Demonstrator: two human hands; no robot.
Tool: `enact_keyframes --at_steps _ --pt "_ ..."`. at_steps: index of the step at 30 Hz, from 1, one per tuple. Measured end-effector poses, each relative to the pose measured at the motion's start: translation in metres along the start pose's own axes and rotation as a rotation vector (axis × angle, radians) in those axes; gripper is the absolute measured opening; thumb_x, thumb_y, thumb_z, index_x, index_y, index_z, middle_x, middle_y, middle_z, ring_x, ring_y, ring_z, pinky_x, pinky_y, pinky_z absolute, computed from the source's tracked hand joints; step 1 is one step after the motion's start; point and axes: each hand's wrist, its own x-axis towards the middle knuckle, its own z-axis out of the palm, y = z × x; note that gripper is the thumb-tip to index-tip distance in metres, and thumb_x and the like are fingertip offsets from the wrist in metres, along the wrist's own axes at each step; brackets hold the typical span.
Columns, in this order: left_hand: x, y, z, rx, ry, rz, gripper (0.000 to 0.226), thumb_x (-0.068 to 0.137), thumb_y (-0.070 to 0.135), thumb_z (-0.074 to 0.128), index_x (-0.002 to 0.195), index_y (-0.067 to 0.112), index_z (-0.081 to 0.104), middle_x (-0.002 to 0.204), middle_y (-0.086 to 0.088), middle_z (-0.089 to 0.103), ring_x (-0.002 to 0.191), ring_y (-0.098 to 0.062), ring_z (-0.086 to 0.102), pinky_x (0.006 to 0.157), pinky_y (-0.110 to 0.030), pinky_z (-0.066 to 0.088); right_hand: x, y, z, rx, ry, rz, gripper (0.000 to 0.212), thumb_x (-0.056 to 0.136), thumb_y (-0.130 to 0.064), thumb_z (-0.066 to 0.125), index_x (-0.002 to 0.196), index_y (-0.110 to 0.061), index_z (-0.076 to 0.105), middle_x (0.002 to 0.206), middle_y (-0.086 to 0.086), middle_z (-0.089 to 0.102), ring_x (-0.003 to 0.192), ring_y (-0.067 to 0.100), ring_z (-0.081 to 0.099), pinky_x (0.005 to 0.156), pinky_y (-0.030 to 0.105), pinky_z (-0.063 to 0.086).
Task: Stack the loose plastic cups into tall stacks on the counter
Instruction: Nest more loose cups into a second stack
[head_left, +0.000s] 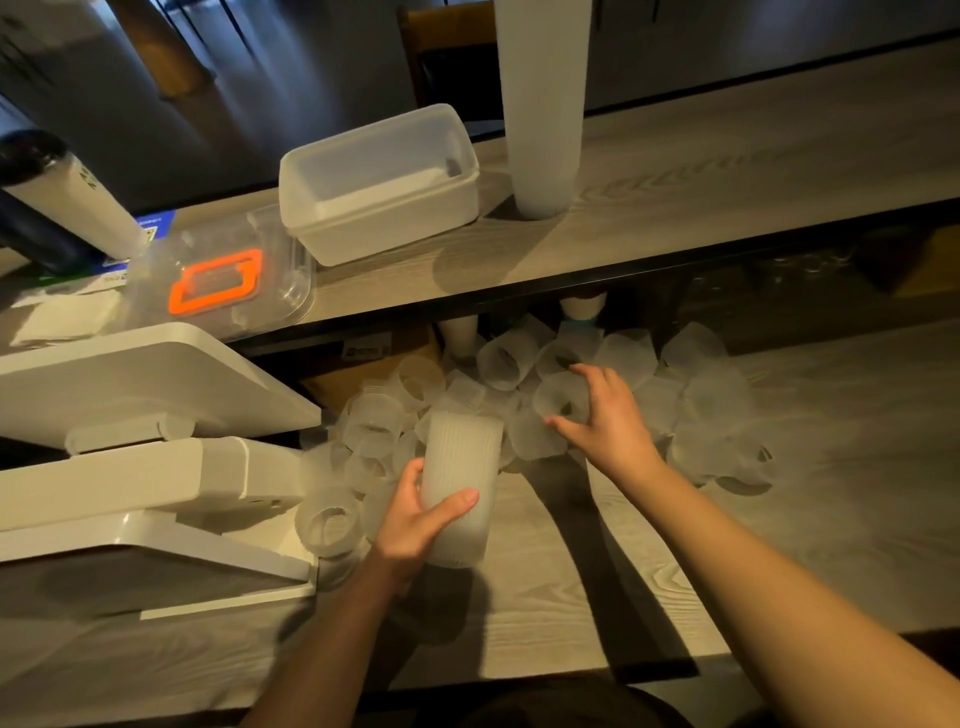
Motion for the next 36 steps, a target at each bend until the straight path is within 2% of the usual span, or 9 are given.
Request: enact_keyframes --at_steps 5,9,11,14,19,22,27,31,36 --pt "-0.001 0.001 0.005 0.091 -0.008 0.062 0.101 0.045 0.060 0.077 0.133 0.023 0.044 0.121 -0.003 0.059 0.109 -0.022 0.061 0.090 -0.045 0.055 -0.006 0.002 -0.011 0.121 0.029 0.116 0.074 0.085 -0.045 0.074 0.146 -0.022 0.040 0.141 0.002 0.052 0.131 0.019 0.047 0.107 0.038 0.045" --pt "-0.002 0.004 0.007 0.131 -0.046 0.101 0.086 0.052 0.066 0.071 0.126 0.028 0.047 0.121 -0.003 0.061 0.108 -0.020 0.063 0.086 -0.038 0.056 -0.013 -0.008 -0.023 0.564 0.140 0.281 0.060 0.090 -0.044 0.068 0.141 -0.022 0.045 0.122 -0.009 0.055 0.110 0.007 0.055 0.089 0.021 0.046" --pt "-0.003 0.004 0.007 0.128 -0.065 0.102 0.082 0.053 0.065 0.071 0.124 0.030 0.048 0.122 -0.004 0.062 0.107 -0.020 0.064 0.087 -0.039 0.057 -0.014 -0.017 -0.031 0.765 0.107 0.311 0.049 0.095 -0.040 0.063 0.138 -0.022 0.049 0.111 -0.011 0.056 0.103 0.005 0.057 0.079 0.017 0.045" --pt "-0.005 0.005 0.007 0.198 -0.115 0.113 0.077 0.052 0.066 0.073 0.119 0.037 0.049 0.121 0.002 0.062 0.107 -0.017 0.064 0.088 -0.039 0.057 -0.014 -0.031 -0.040 0.933 -0.040 0.256 0.035 0.099 -0.035 0.056 0.133 -0.025 0.056 0.119 -0.008 0.058 0.113 0.012 0.057 0.083 0.024 0.048" --pt "-0.006 0.007 0.007 0.294 -0.152 0.162 0.080 0.052 0.067 0.075 0.122 0.042 0.046 0.123 0.006 0.059 0.109 -0.015 0.062 0.090 -0.041 0.057 -0.017 -0.049 -0.041 0.750 -0.232 0.110 0.042 0.098 -0.040 0.056 0.138 -0.030 0.055 0.124 -0.018 0.056 0.115 0.000 0.052 0.090 0.023 0.044" --pt "-0.007 0.009 0.009 0.307 -0.154 0.197 0.084 0.053 0.068 0.074 0.125 0.037 0.046 0.122 0.007 0.059 0.108 -0.013 0.062 0.088 -0.037 0.057 -0.022 -0.057 -0.036 0.686 -0.264 0.078 0.047 0.096 -0.042 0.059 0.141 -0.030 0.053 0.128 -0.017 0.056 0.118 -0.004 0.050 0.097 0.021 0.041" --pt "-0.007 0.009 0.007 0.271 -0.139 0.208 0.081 0.054 0.067 0.076 0.124 0.038 0.047 0.120 0.007 0.060 0.105 -0.013 0.064 0.085 -0.037 0.058 -0.030 -0.068 -0.026 0.684 -0.268 0.083 0.046 0.098 -0.042 0.055 0.142 -0.027 0.050 0.131 -0.012 0.055 0.115 -0.005 0.049 0.092 0.014 0.038" --pt "-0.007 0.012 0.005 0.261 -0.142 0.216 0.080 0.056 0.064 0.077 0.125 0.039 0.046 0.121 0.009 0.059 0.103 -0.008 0.064 0.082 -0.031 0.058 -0.038 -0.072 -0.014 0.648 -0.298 0.088 0.044 0.099 -0.042 0.055 0.138 -0.023 0.056 0.131 -0.006 0.053 0.119 0.004 0.050 0.100 0.025 0.039" --pt "-0.007 0.010 0.004 0.236 -0.113 0.199 0.082 0.051 0.064 0.075 0.122 0.037 0.047 0.121 0.007 0.059 0.105 -0.011 0.063 0.086 -0.034 0.057 -0.043 -0.059 -0.006 0.664 -0.488 0.067 0.067 0.093 -0.064 0.041 0.150 -0.027 0.043 0.149 -0.010 0.041 0.134 0.005 0.039 0.112 0.028 0.032"
